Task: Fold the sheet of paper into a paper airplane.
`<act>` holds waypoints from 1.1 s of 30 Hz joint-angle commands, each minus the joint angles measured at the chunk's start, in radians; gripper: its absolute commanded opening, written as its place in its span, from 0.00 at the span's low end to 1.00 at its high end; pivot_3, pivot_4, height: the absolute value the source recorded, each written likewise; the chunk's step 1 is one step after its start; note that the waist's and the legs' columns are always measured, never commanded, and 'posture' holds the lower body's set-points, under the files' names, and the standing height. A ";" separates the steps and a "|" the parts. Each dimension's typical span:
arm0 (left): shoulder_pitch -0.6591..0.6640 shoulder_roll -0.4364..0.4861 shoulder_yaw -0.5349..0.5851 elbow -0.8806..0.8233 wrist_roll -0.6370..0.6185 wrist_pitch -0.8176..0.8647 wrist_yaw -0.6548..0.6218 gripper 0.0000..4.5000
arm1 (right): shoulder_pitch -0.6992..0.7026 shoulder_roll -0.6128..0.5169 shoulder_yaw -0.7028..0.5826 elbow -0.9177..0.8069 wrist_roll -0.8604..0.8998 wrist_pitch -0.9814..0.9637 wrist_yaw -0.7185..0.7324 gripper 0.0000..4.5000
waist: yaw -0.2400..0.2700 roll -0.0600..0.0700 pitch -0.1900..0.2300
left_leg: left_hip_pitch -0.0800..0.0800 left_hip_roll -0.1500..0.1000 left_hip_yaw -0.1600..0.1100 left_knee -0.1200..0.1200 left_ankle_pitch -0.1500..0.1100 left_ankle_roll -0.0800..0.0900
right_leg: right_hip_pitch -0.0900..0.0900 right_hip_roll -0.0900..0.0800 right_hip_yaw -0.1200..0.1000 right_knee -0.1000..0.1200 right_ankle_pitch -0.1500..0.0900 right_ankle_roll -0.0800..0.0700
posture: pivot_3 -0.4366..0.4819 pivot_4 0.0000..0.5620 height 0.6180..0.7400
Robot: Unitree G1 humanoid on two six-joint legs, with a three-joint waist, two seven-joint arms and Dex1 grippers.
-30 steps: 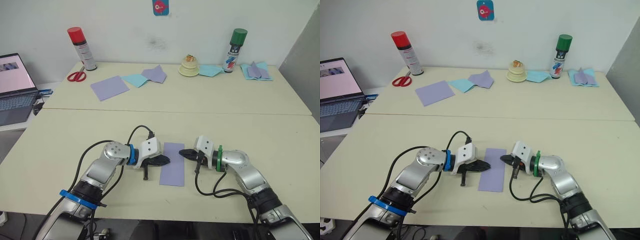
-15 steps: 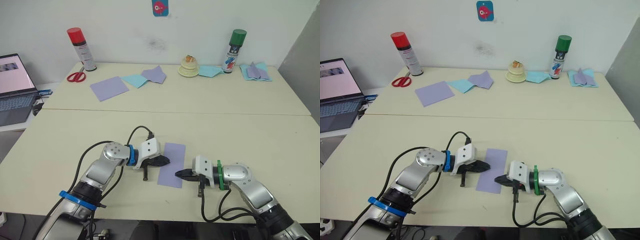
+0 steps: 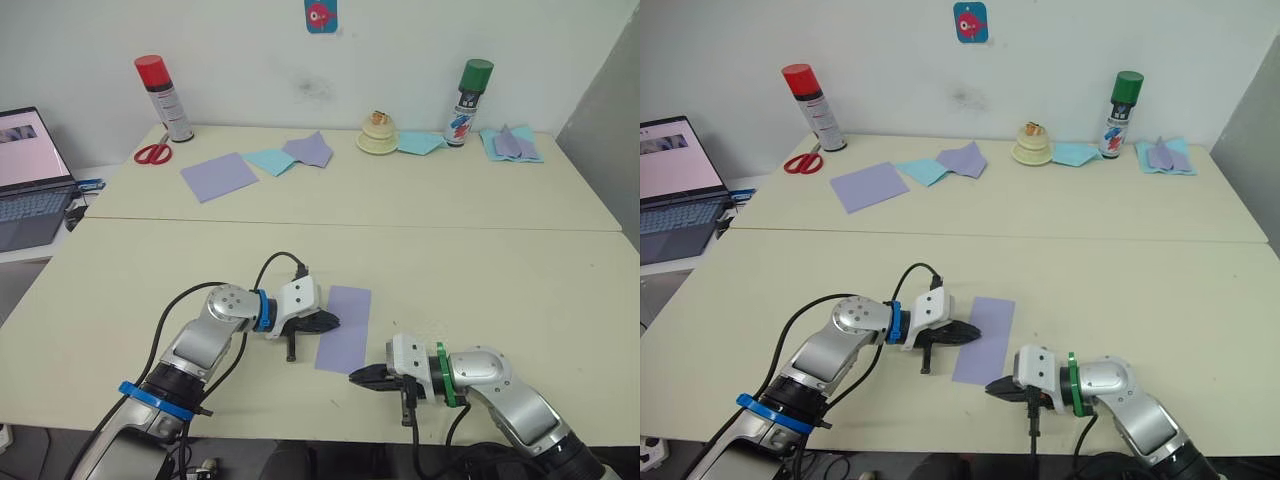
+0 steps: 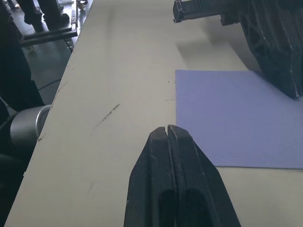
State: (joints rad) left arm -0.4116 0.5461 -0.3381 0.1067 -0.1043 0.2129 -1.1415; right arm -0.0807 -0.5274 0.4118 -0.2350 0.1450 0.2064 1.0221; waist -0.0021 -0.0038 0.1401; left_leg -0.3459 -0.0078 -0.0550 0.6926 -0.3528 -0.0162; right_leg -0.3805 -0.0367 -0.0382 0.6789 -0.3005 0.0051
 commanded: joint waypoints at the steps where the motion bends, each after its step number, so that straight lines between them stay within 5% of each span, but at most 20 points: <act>1: 0.023 0.022 0.012 -0.050 -0.020 0.077 -0.009 0.00 | -0.044 -0.019 -0.078 -0.105 0.079 0.086 -0.005 0.01 | 0.000 0.001 0.004 | 0.000 0.000 0.000 0.000 0.000 0.000 | 0.000 0.000 0.000 0.000 0.000 0.000 | 0.48 0.27 0.81; 12: 0.026 0.192 0.122 -0.261 -0.128 0.169 -0.081 0.00 | -0.139 -0.085 -0.212 -0.193 0.156 0.221 -0.035 0.01 | 0.001 -0.001 0.018 | -0.013 0.000 -0.003 0.003 0.002 -0.004 | -0.010 -0.001 -0.002 0.000 0.000 0.000 | 0.48 0.27 0.81; 33: -0.003 0.139 0.035 -0.148 -0.045 0.059 -0.078 0.00 | -0.158 -0.168 -0.212 -0.248 0.170 0.299 -0.041 0.01 | 0.002 -0.003 0.023 | -0.014 -0.001 -0.003 0.005 0.003 -0.004 | -0.010 -0.001 -0.003 0.000 0.000 0.000 | 0.48 0.27 0.81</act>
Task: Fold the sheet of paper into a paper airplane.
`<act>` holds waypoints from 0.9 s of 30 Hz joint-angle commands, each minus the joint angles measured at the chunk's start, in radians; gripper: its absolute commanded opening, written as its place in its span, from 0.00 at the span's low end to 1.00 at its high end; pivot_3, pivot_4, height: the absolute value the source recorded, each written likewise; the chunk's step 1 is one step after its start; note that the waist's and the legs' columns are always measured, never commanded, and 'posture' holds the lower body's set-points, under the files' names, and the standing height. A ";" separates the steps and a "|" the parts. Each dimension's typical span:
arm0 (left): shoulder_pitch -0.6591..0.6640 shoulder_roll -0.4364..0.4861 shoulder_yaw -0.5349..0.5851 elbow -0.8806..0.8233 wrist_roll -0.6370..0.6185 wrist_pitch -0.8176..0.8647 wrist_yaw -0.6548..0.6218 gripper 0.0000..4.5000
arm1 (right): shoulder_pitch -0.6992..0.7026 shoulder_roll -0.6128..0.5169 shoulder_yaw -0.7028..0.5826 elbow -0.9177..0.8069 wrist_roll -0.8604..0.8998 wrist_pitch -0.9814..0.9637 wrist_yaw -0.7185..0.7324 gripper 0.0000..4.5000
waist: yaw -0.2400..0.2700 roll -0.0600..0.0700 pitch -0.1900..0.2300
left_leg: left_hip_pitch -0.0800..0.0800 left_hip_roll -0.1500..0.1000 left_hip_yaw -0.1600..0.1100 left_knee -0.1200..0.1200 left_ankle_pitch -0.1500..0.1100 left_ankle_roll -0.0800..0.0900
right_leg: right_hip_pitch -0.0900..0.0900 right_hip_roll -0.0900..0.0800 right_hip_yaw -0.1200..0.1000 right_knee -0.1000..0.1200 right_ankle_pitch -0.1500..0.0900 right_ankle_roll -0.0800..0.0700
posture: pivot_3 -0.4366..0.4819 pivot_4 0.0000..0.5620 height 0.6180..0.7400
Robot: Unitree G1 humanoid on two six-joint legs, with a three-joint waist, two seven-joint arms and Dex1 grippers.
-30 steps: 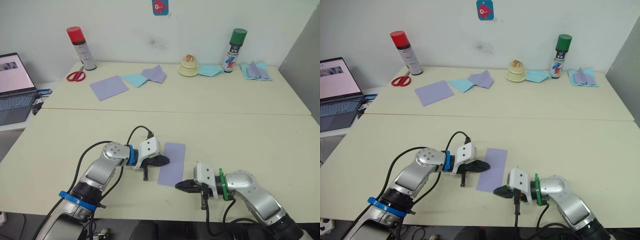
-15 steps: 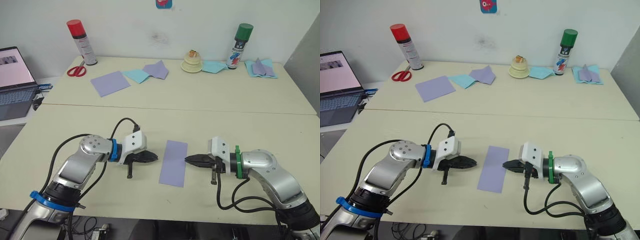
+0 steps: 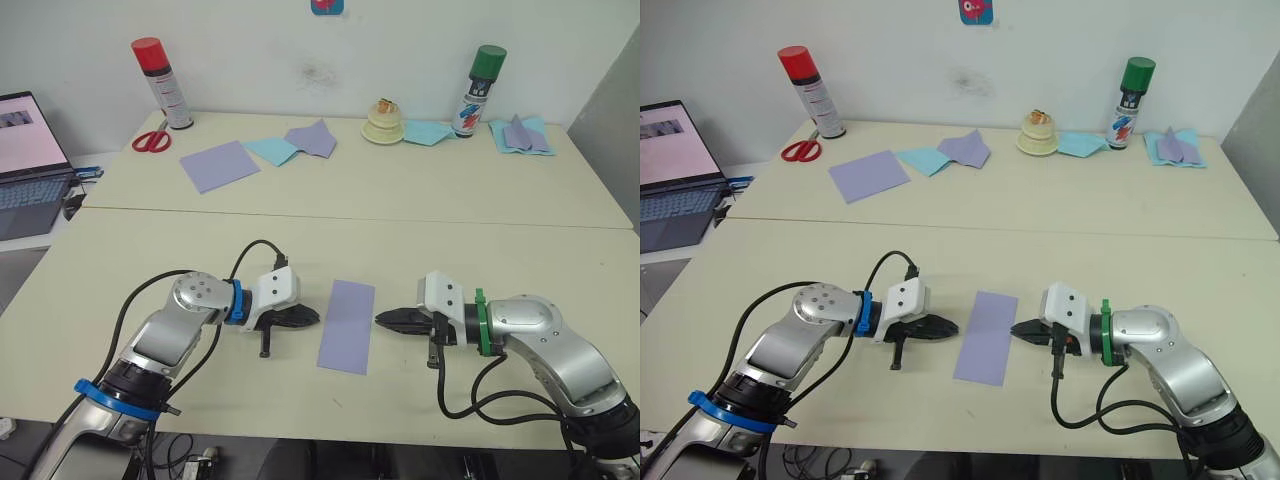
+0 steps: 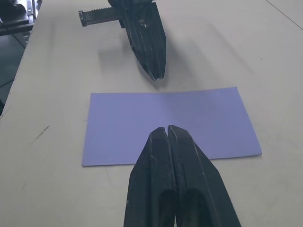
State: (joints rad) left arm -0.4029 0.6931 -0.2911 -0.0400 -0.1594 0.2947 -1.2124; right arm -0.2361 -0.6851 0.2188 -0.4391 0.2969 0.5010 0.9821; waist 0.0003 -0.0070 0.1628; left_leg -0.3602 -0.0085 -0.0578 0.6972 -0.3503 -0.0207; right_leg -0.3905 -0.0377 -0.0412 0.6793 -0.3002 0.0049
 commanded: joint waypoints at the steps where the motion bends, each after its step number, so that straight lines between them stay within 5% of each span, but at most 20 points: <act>1: -0.014 -0.014 -0.016 0.001 0.012 -0.024 -0.005 0.00 | -0.004 -0.011 -0.019 -0.045 0.019 0.006 -0.001 0.01 | 0.000 0.000 0.000 | 0.000 0.000 0.000 0.000 0.000 0.000 | 0.000 0.000 0.000 0.000 0.000 0.000 | 0.48 0.27 0.81; 27: -0.026 -0.045 -0.024 0.055 0.033 -0.067 -0.010 0.00 | -0.006 -0.012 -0.012 -0.047 0.019 0.019 -0.001 0.01 | 0.000 0.000 0.000 | 0.000 0.000 0.000 0.001 0.000 0.000 | 0.000 0.000 0.000 0.001 0.000 0.000 | 0.48 0.27 0.81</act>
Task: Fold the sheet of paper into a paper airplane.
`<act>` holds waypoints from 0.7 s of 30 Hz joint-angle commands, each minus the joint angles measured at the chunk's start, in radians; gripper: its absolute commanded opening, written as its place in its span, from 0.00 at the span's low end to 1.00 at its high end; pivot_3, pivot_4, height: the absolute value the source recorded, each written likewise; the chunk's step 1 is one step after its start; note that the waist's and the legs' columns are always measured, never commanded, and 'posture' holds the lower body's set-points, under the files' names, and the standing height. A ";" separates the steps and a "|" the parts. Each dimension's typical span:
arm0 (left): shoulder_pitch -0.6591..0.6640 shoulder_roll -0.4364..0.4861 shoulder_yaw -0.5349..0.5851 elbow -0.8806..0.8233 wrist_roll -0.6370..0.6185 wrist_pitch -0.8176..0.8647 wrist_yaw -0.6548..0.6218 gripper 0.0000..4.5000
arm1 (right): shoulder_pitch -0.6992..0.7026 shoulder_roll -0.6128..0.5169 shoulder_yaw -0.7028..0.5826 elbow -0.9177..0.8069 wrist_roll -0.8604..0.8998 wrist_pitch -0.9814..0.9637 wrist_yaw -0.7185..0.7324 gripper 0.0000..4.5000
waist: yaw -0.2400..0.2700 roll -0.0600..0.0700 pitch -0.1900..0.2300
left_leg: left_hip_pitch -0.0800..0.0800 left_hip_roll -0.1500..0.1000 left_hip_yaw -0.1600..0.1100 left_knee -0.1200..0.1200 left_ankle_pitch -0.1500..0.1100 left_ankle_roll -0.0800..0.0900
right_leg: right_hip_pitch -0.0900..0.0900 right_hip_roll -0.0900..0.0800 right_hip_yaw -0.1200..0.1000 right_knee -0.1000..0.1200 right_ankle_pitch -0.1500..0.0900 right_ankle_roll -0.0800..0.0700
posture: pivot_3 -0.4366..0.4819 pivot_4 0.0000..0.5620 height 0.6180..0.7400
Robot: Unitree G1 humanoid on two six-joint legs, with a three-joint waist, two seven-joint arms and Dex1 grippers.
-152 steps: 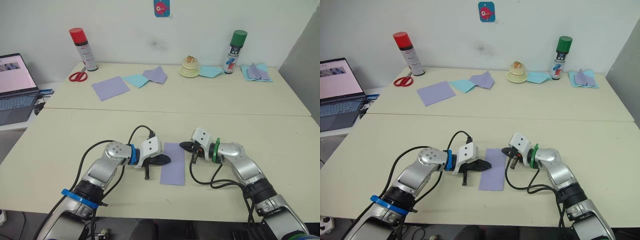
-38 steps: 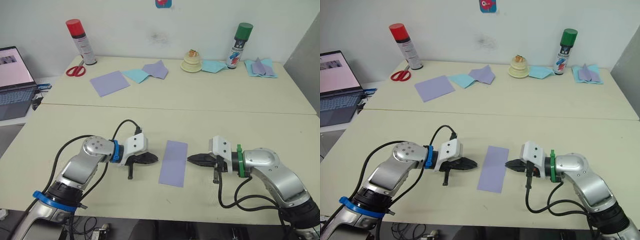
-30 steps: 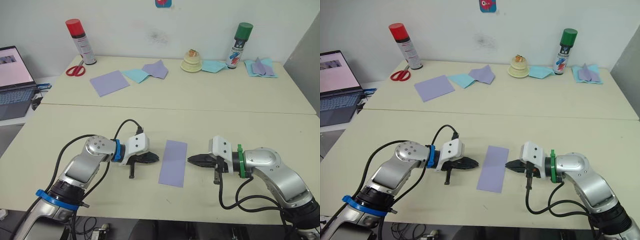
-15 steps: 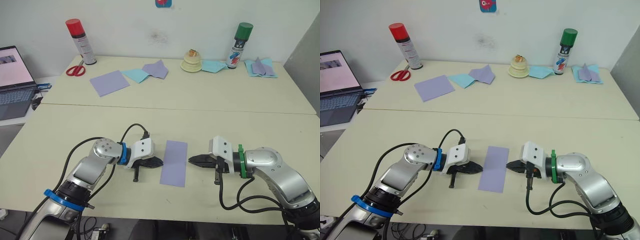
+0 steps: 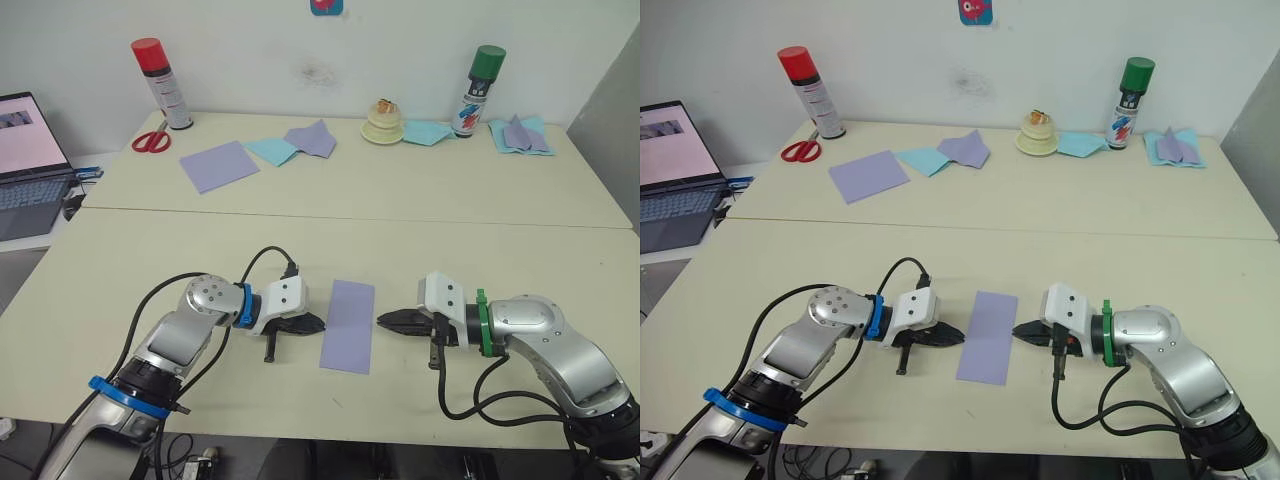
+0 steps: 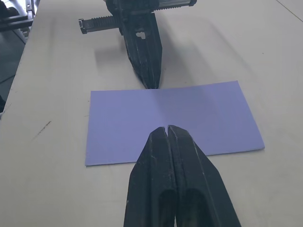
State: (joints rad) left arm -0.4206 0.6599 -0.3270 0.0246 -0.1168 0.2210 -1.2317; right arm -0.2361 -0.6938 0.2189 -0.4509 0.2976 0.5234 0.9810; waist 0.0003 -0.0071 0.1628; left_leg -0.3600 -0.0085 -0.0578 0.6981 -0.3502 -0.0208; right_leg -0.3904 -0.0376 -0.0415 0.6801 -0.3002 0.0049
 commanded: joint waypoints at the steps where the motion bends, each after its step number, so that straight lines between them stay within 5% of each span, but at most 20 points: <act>1: -0.010 -0.013 0.012 -0.016 -0.012 0.010 0.008 0.00 | -0.005 -0.004 -0.012 -0.035 0.019 -0.003 0.001 0.01 | 0.001 0.000 0.000 | 0.000 0.000 0.000 0.000 0.000 0.000 | 0.000 0.000 0.000 0.000 0.000 0.000 | 0.48 0.27 0.81; 21: -0.105 -0.089 -0.003 -0.060 -0.030 0.052 -0.003 0.00 | -0.028 -0.040 -0.032 -0.089 0.052 0.035 0.029 0.01 | 0.000 0.000 0.000 | 0.000 0.000 0.000 0.001 0.000 0.000 | 0.000 0.000 0.000 0.000 0.000 0.000 | 0.48 0.27 0.81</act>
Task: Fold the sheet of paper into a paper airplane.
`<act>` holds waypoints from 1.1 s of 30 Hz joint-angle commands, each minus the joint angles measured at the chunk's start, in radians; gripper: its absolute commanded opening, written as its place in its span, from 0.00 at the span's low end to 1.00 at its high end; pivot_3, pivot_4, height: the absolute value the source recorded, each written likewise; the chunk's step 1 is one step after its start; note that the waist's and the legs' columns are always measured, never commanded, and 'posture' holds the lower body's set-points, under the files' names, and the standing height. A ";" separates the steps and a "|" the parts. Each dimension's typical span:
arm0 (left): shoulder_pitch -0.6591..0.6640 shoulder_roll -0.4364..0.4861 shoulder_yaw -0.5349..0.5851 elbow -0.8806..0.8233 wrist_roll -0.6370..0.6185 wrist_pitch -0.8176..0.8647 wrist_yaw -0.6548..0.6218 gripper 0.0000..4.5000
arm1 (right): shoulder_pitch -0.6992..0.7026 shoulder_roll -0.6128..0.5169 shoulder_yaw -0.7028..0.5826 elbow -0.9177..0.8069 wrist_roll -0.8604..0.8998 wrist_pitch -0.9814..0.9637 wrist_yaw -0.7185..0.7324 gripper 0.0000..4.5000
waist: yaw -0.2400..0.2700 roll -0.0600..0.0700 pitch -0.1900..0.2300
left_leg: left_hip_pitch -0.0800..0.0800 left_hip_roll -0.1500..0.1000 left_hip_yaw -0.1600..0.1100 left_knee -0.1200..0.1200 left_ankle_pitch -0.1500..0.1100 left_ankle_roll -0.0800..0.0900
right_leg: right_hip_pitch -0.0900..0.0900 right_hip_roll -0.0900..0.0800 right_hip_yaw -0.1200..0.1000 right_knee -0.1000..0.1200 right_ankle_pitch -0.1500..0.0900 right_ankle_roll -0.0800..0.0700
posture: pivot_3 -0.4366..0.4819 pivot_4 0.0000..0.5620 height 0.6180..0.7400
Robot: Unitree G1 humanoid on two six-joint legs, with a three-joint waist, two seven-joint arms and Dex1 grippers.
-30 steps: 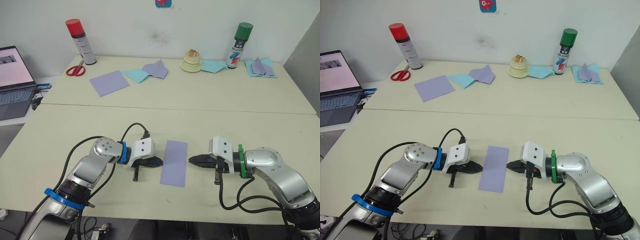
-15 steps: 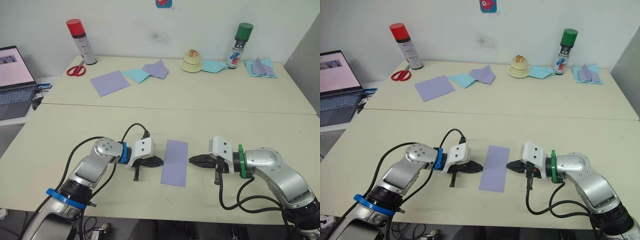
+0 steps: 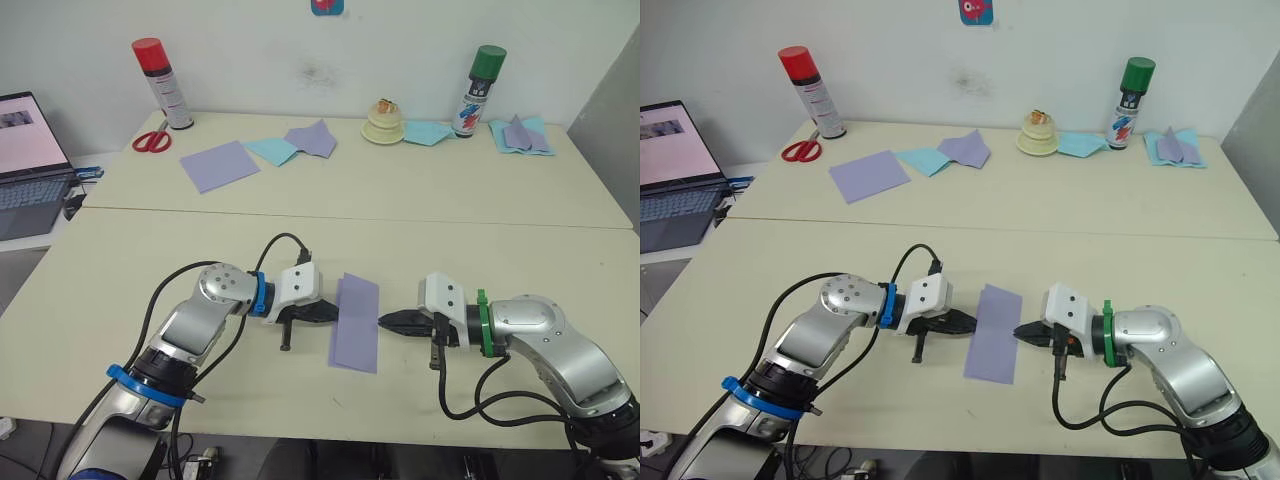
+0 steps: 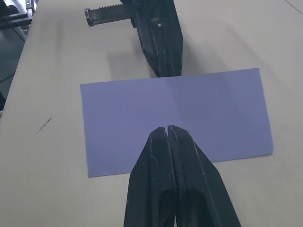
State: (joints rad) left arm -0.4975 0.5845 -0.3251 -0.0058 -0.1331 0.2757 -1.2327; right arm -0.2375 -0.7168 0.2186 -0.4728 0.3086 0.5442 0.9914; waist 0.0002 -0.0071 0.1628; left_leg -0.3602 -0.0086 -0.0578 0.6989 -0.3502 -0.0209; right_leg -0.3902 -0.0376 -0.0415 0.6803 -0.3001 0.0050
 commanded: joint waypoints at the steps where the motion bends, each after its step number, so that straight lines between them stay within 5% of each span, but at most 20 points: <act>1: -0.034 -0.019 -0.006 -0.028 -0.013 -0.002 -0.002 0.00 | -0.035 -0.024 -0.035 -0.077 0.051 0.022 0.022 0.01 | -0.001 0.000 0.000 | 0.000 0.000 0.000 0.000 0.000 0.000 | 0.000 0.000 0.000 0.000 0.000 0.000 | 0.48 0.27 0.81; 17: -0.157 -0.140 -0.098 0.015 0.031 0.010 0.012 0.00 | -0.208 -0.103 0.044 -0.122 0.072 0.104 0.060 0.01 | -0.001 0.000 0.000 | 0.000 0.000 0.000 0.001 0.000 0.000 | 0.000 0.000 -0.001 0.000 0.000 0.000 | 0.48 0.27 0.81; 33: -0.141 -0.133 -0.103 0.033 0.050 0.001 0.012 0.00 | -0.248 -0.220 0.150 -0.091 -0.095 0.054 0.136 0.01 | 0.000 0.000 0.000 | -0.001 0.000 0.000 0.002 0.000 0.000 | 0.000 0.000 -0.001 0.000 0.000 0.000 | 0.48 0.27 0.81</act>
State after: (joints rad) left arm -0.6399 0.4473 -0.4294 0.0442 -0.0830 0.2921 -1.2167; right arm -0.4866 -0.9321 0.3770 -0.5445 0.2178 0.6156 1.1182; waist 0.0002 -0.0072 0.1628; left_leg -0.3609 -0.0086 -0.0581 0.7007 -0.3499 -0.0213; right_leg -0.3901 -0.0380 -0.0423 0.6803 -0.3000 0.0050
